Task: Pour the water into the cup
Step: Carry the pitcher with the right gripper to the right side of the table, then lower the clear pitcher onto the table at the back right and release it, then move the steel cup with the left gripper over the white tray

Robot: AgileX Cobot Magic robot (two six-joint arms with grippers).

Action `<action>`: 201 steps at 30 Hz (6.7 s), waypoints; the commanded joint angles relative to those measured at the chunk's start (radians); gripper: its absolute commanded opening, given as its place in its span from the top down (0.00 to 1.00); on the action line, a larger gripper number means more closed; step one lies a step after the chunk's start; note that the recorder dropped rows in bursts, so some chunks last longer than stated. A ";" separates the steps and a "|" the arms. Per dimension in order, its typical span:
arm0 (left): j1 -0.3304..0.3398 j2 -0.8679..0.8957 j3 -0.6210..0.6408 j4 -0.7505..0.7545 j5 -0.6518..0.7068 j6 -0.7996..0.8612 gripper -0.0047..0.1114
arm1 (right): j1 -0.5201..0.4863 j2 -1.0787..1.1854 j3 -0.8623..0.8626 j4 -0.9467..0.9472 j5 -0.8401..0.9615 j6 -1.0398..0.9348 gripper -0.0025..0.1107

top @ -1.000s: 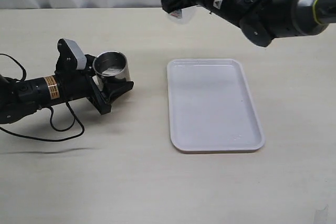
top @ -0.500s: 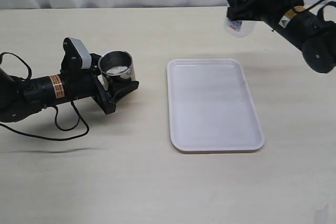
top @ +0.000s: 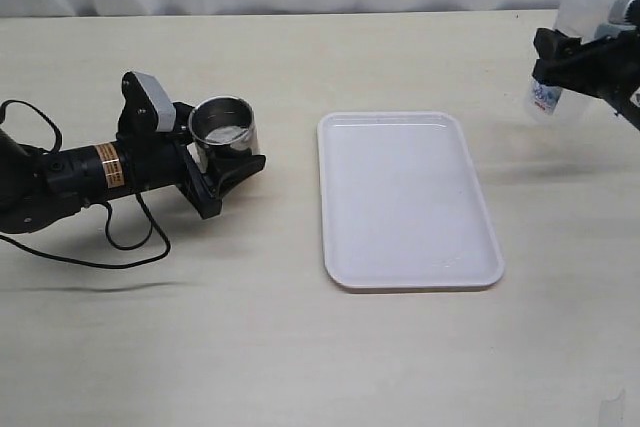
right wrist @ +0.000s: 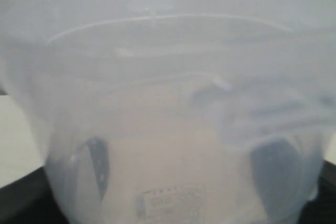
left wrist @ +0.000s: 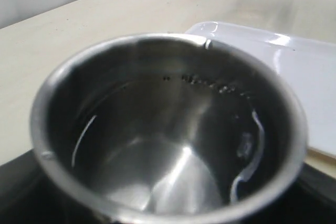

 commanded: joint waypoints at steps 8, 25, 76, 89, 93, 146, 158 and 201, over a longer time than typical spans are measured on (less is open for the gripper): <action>-0.002 -0.006 -0.007 -0.005 -0.050 -0.005 0.96 | -0.033 0.119 -0.035 -0.038 -0.174 -0.001 0.94; -0.002 -0.006 -0.007 -0.008 -0.050 -0.005 0.96 | 0.073 0.233 -0.475 -0.055 0.151 0.081 0.94; -0.002 -0.006 -0.007 -0.028 -0.050 -0.001 0.96 | 0.106 0.408 -0.567 -0.090 0.115 0.076 0.05; -0.002 -0.006 -0.007 -0.032 -0.050 -0.001 0.96 | 0.106 0.327 -0.567 -0.108 0.248 0.079 0.01; -0.002 -0.006 -0.007 -0.032 -0.050 -0.001 0.96 | 0.106 0.297 -0.567 -0.108 0.278 0.079 0.01; -0.002 -0.006 -0.007 -0.032 -0.050 -0.001 0.96 | 0.106 -0.343 -0.031 -0.097 0.187 0.075 0.01; -0.002 -0.006 -0.019 -0.058 -0.050 -0.004 0.96 | 0.106 -0.598 -0.022 -0.108 0.525 0.265 0.01; -0.320 -0.006 -0.295 -0.006 0.201 -0.185 0.96 | 0.106 -0.652 -0.021 -0.108 0.637 0.312 0.01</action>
